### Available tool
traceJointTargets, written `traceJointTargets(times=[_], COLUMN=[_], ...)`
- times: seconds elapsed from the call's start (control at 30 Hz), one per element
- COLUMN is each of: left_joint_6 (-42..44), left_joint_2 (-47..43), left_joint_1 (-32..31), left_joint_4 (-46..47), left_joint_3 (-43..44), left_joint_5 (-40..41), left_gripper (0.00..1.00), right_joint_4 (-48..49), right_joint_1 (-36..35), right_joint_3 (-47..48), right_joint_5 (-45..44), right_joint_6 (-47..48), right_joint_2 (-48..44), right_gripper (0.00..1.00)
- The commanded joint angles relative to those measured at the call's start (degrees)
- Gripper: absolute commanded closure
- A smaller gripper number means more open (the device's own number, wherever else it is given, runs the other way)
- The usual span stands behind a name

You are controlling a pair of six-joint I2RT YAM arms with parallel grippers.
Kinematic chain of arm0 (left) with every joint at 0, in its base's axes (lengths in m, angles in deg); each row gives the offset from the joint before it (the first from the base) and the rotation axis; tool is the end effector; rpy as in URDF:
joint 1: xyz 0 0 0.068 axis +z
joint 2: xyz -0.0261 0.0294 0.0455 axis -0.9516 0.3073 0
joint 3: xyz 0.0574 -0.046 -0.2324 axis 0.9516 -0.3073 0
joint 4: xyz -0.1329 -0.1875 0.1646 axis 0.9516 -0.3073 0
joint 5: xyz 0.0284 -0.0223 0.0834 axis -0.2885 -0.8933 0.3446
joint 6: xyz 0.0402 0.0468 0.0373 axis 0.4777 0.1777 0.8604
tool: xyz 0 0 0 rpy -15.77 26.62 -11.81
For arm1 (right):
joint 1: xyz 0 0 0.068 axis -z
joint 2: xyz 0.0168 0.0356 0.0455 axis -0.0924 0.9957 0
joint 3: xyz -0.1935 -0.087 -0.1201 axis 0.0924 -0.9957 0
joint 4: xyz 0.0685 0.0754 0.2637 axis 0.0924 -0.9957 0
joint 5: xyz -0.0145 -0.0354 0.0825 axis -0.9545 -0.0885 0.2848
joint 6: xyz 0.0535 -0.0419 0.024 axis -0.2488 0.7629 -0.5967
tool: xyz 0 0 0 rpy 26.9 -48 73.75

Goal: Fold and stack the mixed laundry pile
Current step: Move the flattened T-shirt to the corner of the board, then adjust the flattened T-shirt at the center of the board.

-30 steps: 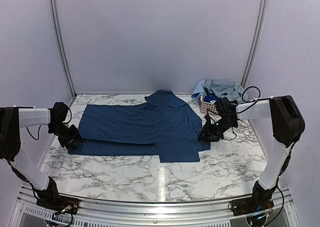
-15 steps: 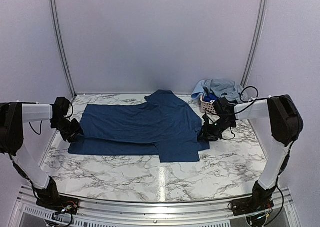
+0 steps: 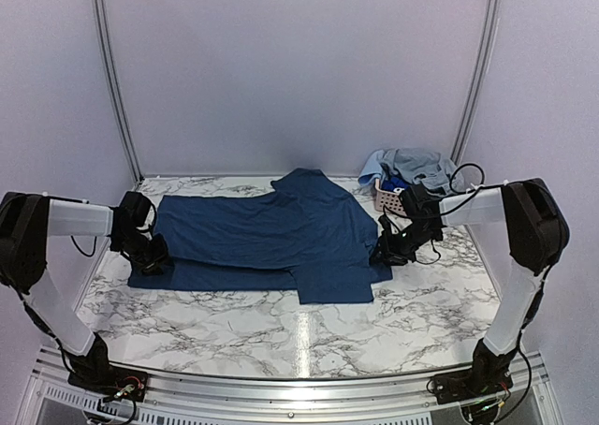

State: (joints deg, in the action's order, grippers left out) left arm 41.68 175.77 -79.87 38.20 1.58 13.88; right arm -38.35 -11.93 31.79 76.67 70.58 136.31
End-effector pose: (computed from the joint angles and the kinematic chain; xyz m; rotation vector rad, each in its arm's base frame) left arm 0.3130 -0.0528 0.0842 -0.5882 2.7190 -0.4306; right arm 0.3398 0.1319 0.0803 -0.0949 2.8375 0.7594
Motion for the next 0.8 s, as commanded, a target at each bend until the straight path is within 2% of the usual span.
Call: traceJointTargets(times=[0.0,0.17,0.33,0.43,0.53,0.67,0.77], left_joint_6=[-2.6,-4.9,-5.1,-4.6,-4.2,-1.6,3.6], left_joint_2=[1.5,-3.5,-12.3,-16.6,-17.2,-16.7,-20.4], left_joint_1=[0.3,0.3,0.3,0.4,1.0,-0.2,-5.3], left_joint_4=[0.7,-1.0,-6.2,-9.0,-9.8,-9.6,-7.6], left_joint_3=[-3.9,-9.8,-14.8,-14.5,-11.7,-5.4,-1.0], left_joint_5=[0.5,-0.2,0.3,2.5,4.3,2.4,2.2], left_gripper=[0.6,0.63,0.63,0.63,0.62,0.55,0.4], right_joint_4=[-2.0,-3.0,-3.9,-5.3,-7.0,-10.1,-11.8], right_joint_1=[-2.1,-4.2,-6.0,-5.9,-4.9,-3.6,-4.4], right_joint_3=[-3.2,-8.6,-15.9,-17.5,-16.3,-13.9,-14.0], right_joint_5=[-0.7,-0.5,0.7,-0.5,-2.9,-4.2,-2.0], right_joint_6=[0.8,-0.8,-4.2,-5.3,-5.0,-3.3,-3.9], right_joint_2=[1.9,-1.6,-9.1,-12.7,-14.3,-16.8,-22.7], right_gripper=[0.69,0.7,0.7,0.7,0.68,0.63,0.59])
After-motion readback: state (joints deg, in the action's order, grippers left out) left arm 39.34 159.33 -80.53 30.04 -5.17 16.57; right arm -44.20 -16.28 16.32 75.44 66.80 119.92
